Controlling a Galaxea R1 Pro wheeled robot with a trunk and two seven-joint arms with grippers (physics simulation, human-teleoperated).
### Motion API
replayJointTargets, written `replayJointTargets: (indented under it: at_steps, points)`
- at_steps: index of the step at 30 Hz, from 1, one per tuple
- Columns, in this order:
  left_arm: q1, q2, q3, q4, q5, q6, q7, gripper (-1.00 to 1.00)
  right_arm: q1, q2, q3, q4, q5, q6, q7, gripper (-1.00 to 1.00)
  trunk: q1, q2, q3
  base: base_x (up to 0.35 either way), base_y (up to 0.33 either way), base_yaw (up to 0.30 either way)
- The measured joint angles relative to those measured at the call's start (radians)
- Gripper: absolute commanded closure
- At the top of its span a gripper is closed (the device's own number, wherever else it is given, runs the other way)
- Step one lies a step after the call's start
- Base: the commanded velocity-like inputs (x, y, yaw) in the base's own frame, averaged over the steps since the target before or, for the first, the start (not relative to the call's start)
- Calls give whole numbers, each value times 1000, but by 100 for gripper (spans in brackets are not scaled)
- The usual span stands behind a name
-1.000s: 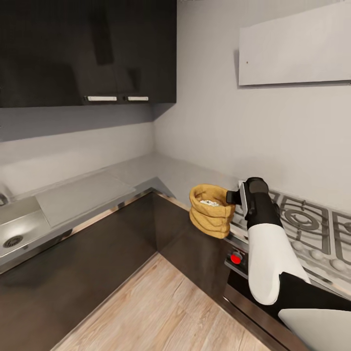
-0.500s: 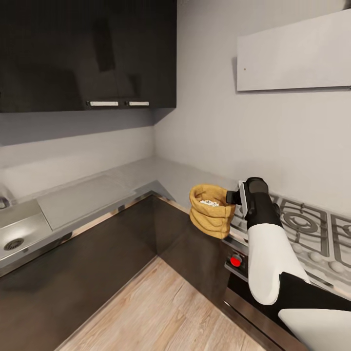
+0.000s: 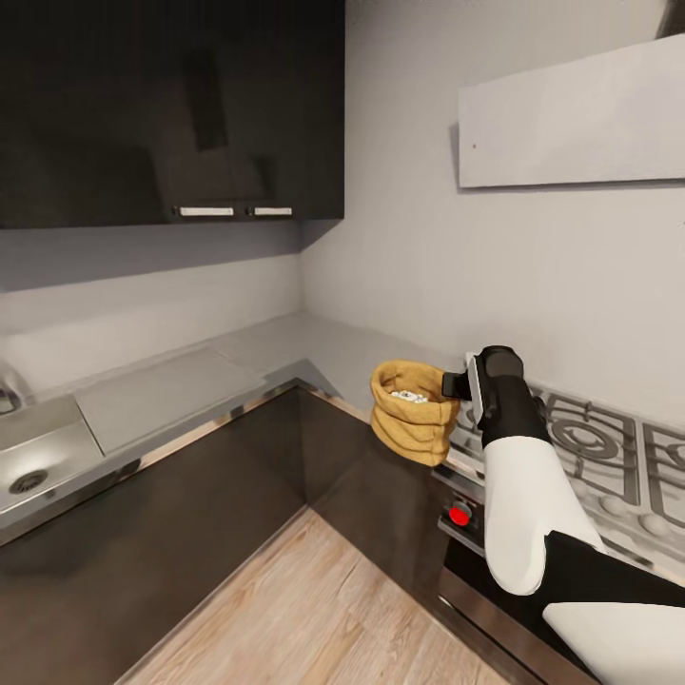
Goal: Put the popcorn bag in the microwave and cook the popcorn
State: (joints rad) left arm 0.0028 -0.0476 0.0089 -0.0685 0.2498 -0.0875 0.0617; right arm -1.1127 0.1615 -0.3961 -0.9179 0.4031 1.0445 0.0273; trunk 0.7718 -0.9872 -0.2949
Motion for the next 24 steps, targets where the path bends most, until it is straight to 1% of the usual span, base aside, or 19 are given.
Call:
replayJointTargets:
  at_steps: [11, 17, 19, 24]
  points:
    - [0, 0, 0, 0, 0, 0, 0, -100, 0, -2, -1, -1, 4, 0, 0, 100, 0, 0, 1, 0, 0, 0]
    - [0, 0, 0, 0, 0, 0, 0, -100, 0, -2, 0, -26, 8, 0, -1, 100, 0, 0, 1, 0, 0, 0]
    - [0, -2, 1, 1, 0, 0, 1, -100, 0, -1, 0, -26, 8, 0, -1, 100, 0, 0, 1, -210, 0, 0]
    - [0, -4, 1, 2, 0, 0, 2, -100, 0, -2, 0, -19, 2, 0, -2, 100, 1, 0, 1, -330, 97, 0]
